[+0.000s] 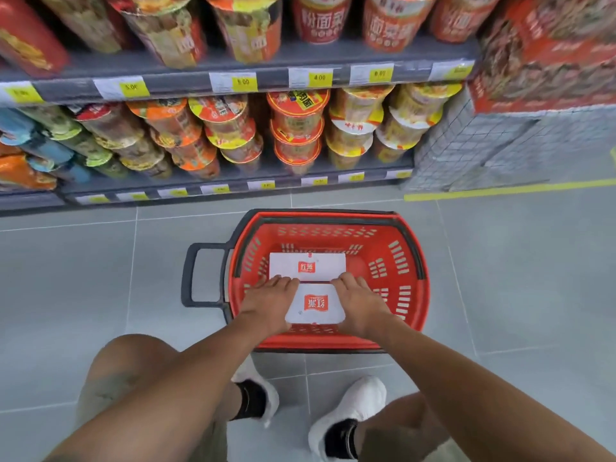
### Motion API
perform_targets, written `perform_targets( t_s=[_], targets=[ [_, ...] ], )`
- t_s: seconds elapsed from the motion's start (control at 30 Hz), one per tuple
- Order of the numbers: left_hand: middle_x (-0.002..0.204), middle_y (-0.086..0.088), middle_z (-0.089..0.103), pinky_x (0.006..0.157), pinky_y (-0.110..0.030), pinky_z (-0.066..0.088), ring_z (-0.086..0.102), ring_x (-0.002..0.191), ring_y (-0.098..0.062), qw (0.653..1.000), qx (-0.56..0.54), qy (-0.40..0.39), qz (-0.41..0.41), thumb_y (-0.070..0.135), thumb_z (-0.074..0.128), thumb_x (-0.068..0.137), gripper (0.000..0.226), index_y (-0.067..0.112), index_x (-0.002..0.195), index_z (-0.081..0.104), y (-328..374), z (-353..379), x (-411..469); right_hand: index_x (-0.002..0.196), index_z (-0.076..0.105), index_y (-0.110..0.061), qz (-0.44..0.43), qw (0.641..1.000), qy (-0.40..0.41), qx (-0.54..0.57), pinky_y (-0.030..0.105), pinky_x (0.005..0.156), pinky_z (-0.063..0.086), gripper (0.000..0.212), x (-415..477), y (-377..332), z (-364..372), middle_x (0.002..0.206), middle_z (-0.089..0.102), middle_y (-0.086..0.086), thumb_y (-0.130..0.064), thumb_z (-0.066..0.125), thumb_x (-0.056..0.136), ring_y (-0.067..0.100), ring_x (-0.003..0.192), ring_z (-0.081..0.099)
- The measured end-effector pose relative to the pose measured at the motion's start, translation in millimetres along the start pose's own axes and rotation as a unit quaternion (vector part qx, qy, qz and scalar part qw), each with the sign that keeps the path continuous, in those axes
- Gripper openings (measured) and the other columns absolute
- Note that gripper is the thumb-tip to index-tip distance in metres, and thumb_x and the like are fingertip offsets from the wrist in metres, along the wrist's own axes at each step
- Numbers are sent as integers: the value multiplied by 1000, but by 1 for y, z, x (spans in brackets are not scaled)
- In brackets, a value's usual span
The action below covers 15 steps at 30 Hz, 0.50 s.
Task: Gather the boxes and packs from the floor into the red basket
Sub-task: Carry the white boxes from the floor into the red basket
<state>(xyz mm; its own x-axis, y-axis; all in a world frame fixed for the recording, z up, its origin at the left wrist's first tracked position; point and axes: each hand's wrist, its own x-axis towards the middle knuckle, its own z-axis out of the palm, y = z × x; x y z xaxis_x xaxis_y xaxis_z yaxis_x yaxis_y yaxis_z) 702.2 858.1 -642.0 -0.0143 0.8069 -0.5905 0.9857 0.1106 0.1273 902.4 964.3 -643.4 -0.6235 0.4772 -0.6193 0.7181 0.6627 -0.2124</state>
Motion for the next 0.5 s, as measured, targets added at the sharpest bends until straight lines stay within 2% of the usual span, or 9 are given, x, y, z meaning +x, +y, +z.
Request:
perform_targets(
  t_s=[0.07,0.17,0.27,0.33,0.4,0.43,0.5],
  targets=[
    [147,-4,40,105,-40,45,40,135,-23,1000,2,10,1,47,81,75,98,19,152,27,-5,24,22,150,31,-19,2,1000,9,-22,48,98,54,90,24,7,24,143,35,3,-47,80,80,25,131,38],
    [139,-5,41,102,-41,46,40,129,-24,999,24,22,6,49,81,74,95,19,149,32,-12,53,58,148,33,-20,0,997,11,-72,55,106,44,89,62,19,52,143,38,4,-56,76,79,26,131,39],
    [138,-7,44,103,-43,43,43,127,-25,998,61,29,12,53,80,76,93,17,148,34,-19,83,89,144,36,-17,-24,991,17,-134,51,104,39,90,99,28,78,138,44,7,-63,73,77,28,126,44],
    [135,-7,47,101,-43,44,46,124,-25,997,74,35,12,52,81,75,90,16,143,34,-23,103,105,141,35,-16,-39,988,20,-146,49,103,41,91,118,31,97,133,47,7,-65,74,75,28,122,47],
    [133,-6,48,101,-44,45,47,122,-24,995,87,35,13,50,83,73,89,16,140,35,-25,117,118,137,34,-17,-53,987,26,-148,46,93,48,91,134,35,111,128,46,5,-66,76,73,25,118,48],
    [133,-6,47,102,-44,45,47,123,-24,995,97,30,13,48,84,73,88,16,139,35,-25,120,122,135,35,-18,-58,986,31,-153,43,84,50,90,138,37,115,126,45,4,-67,77,72,24,116,47],
    [136,-7,44,100,-44,46,45,125,-25,992,120,23,14,41,85,74,86,15,139,35,-23,126,129,129,40,-17,-76,980,43,-181,38,65,46,88,145,41,124,120,45,4,-70,78,69,22,110,47]
  ],
)
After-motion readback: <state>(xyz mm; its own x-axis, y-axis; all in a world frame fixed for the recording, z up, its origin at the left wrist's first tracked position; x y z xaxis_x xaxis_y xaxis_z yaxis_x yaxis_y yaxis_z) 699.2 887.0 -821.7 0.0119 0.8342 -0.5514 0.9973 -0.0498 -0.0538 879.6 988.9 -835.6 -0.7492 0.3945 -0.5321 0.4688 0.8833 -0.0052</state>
